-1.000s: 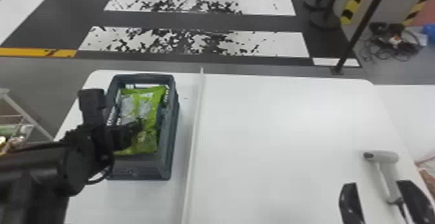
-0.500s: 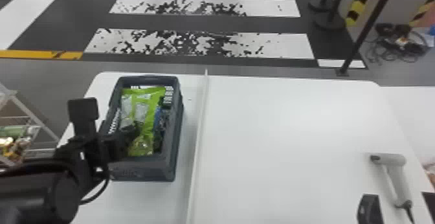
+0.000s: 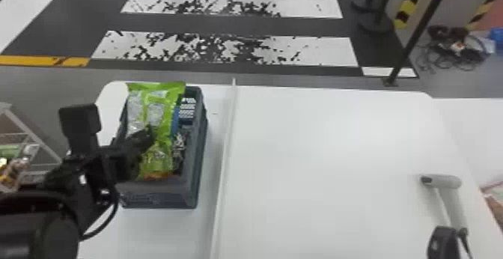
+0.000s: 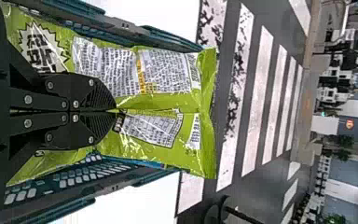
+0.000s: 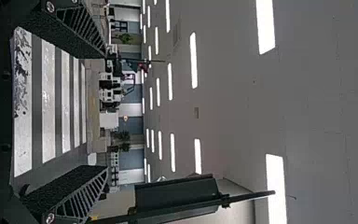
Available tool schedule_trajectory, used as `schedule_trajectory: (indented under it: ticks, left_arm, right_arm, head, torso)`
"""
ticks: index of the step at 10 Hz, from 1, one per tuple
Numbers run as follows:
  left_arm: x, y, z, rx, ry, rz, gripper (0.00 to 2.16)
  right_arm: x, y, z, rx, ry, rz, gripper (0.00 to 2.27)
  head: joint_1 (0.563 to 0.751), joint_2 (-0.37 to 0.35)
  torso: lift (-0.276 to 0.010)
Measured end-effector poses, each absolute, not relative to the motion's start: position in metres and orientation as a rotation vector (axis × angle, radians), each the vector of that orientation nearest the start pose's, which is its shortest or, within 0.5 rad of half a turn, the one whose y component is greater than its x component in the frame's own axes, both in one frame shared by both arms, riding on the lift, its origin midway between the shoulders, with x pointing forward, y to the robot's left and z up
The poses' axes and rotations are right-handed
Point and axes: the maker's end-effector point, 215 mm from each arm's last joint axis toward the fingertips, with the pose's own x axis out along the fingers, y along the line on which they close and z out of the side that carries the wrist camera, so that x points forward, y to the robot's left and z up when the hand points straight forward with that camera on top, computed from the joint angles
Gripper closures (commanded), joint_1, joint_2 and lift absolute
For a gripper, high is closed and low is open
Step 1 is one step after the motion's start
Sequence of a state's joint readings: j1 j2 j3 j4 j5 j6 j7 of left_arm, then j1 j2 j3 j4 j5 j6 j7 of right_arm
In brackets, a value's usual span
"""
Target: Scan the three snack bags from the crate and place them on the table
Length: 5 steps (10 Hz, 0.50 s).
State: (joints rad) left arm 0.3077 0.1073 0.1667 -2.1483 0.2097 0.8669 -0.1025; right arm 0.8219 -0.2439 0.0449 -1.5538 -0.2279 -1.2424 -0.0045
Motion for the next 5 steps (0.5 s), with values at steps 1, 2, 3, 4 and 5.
schedule_trajectory:
  ticks: [1,2,3,4,5]
  left_arm:
    - [0.452,0.279,-0.416,-0.089,0.544,-0.052,1.9]
    - [0.448,0.278,-0.4,-0.078,0.498,-0.05,1.9]
    - [0.446,0.274,-0.374,-0.068,0.418,-0.055,1.9]
    - [0.444,0.265,-0.345,-0.058,0.338,-0.072,1.9]
    - [0.44,0.249,-0.324,-0.049,0.296,-0.098,1.9]
  right_arm:
    - [0.232,-0.29,-0.329,0.027,-0.39,0.03,0.08]
    - [0.235,-0.29,-0.333,0.027,-0.381,0.031,0.08]
    - [0.238,-0.29,-0.338,0.026,-0.368,0.032,0.08]
    - [0.24,-0.29,-0.342,0.024,-0.358,0.032,0.08]
    - [0.242,-0.29,-0.344,0.023,-0.353,0.033,0.08]
  head:
    - [0.695,-0.018]
    - [0.695,-0.02]
    - [0.695,-0.024]
    - [0.695,-0.041]
    - [0.695,-0.055]
  torso:
    - [-0.037]
    - [-0.037]
    - [-0.037]
    - [-0.037]
    - [-0.037]
